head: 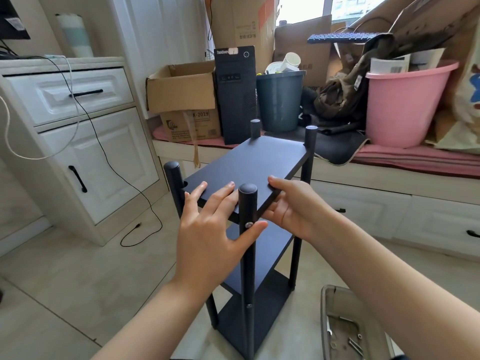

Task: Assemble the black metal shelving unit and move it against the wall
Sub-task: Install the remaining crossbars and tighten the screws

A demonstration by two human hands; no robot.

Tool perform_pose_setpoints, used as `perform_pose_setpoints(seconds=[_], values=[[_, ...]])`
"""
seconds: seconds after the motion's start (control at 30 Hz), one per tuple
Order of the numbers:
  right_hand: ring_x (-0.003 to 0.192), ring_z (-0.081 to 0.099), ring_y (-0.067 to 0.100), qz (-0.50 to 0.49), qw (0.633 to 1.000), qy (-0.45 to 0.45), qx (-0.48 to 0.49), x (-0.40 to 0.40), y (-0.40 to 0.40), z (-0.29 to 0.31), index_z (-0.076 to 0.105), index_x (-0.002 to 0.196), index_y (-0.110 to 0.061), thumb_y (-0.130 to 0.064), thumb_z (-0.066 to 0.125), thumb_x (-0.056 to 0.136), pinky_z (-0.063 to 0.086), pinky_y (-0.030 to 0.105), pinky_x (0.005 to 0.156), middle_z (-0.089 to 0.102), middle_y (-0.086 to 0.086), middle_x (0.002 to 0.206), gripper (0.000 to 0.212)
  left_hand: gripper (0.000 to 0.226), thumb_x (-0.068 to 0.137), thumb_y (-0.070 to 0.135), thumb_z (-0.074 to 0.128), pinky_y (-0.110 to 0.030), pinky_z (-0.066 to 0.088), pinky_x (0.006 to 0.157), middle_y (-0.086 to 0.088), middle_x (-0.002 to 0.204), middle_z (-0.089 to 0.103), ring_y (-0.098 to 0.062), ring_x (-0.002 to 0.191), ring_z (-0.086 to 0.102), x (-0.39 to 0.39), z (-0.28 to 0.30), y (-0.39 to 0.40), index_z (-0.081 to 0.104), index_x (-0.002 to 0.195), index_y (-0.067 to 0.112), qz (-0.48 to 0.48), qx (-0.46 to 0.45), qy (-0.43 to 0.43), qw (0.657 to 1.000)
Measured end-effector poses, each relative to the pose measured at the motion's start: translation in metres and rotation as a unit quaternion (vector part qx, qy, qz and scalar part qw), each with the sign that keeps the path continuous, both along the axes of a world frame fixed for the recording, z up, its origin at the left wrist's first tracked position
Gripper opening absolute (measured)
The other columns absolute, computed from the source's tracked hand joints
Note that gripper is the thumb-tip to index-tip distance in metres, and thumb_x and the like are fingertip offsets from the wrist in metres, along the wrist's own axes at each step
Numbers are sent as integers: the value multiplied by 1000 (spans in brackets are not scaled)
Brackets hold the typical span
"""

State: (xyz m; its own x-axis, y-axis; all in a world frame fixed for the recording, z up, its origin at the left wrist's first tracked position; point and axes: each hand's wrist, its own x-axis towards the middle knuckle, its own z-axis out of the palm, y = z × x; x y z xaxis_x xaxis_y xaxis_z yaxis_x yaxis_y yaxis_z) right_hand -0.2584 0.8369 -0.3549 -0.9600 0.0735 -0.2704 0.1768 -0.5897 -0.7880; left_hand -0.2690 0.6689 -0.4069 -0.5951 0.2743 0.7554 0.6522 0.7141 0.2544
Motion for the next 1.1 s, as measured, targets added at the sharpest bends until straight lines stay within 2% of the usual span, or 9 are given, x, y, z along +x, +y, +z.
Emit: perform_pose_setpoints(seconds=[0.33, 0.4, 0.47, 0.57, 0.63, 0.73, 0.8, 0.93, 1.1], values=[[95, 72, 38, 22, 998, 25, -55, -2, 6, -15, 53, 123, 1, -11, 57, 98, 62, 46, 69, 73, 23, 105, 28, 53, 82, 61, 56, -38, 42, 106, 13, 134, 63, -30, 140, 41, -3, 8, -14, 72, 118, 25, -41, 17, -47, 998], [92, 73, 40, 10, 997, 16, -77, -4, 13, -15, 54, 123, 3, -9, 56, 98, 61, 45, 62, 72, 25, 104, 28, 51, 76, 55, 56, -26, 35, 107, 20, 130, 62, -25, 141, 40, -6, 13, -20, 73, 112, 23, -42, 54, -75, 995], [91, 73, 40, -14, 998, 6, -66, -6, 25, -17, 56, 121, 4, -7, 54, 98, 62, 45, 64, 72, 26, 104, 26, 53, 71, 51, 57, -27, 31, 114, 36, 125, 54, -17, 146, 34, -11, 19, -28, 70, 114, 23, -46, 96, -127, 986], [91, 74, 34, -114, 990, -8, 78, -11, 44, -27, 55, 116, -1, -7, 53, 99, 62, 40, 70, 72, 21, 105, 18, 38, 77, 31, 74, -43, 25, 122, 38, 132, 48, 0, 148, 22, -23, 28, -45, 63, 113, 40, -70, 133, -233, 961], [96, 70, 27, -179, 959, -25, 220, -17, 55, -37, 52, 121, -7, -10, 56, 99, 60, 35, 73, 66, 14, 111, 23, 46, 78, 24, 79, -35, 24, 120, 30, 141, 50, 8, 146, 19, -29, 37, -58, 60, 113, 48, -94, 125, -289, 945], [105, 60, 23, -180, 922, -41, 341, -27, 62, -51, 46, 127, -13, -18, 62, 96, 54, 38, 89, 59, 9, 119, 35, 54, 77, 16, 82, -8, 20, 108, 39, 132, 52, 17, 141, 22, -43, 49, -77, 61, 117, 46, -106, 51, -307, 944], [106, 57, 22, -166, 907, -39, 385, -34, 63, -54, 43, 125, -17, -24, 64, 95, 50, 39, 93, 58, 7, 119, 37, 59, 78, 16, 83, 0, 17, 102, 42, 132, 50, 18, 141, 21, -51, 59, -86, 62, 128, 39, -106, 1, -329, 938], [109, 54, 21, -154, 882, -22, 444, -40, 69, -57, 33, 140, -24, -31, 66, 93, 47, 37, 88, 51, 4, 123, 58, 66, 79, 16, 83, -12, 18, 111, 35, 140, 47, 14, 142, 23, -66, 80, -95, 58, 138, 34, -111, -84, -358, 923], [107, 55, 12, -101, 883, 20, 458, -34, 75, -74, 37, 136, -27, -20, 64, 95, 43, 24, 76, 47, -4, 127, 49, 72, 78, 19, 85, 13, 20, 86, 34, 145, 43, 36, 117, 28, -81, 99, -104, 54, 141, 37, -117, -172, -401, 892]])
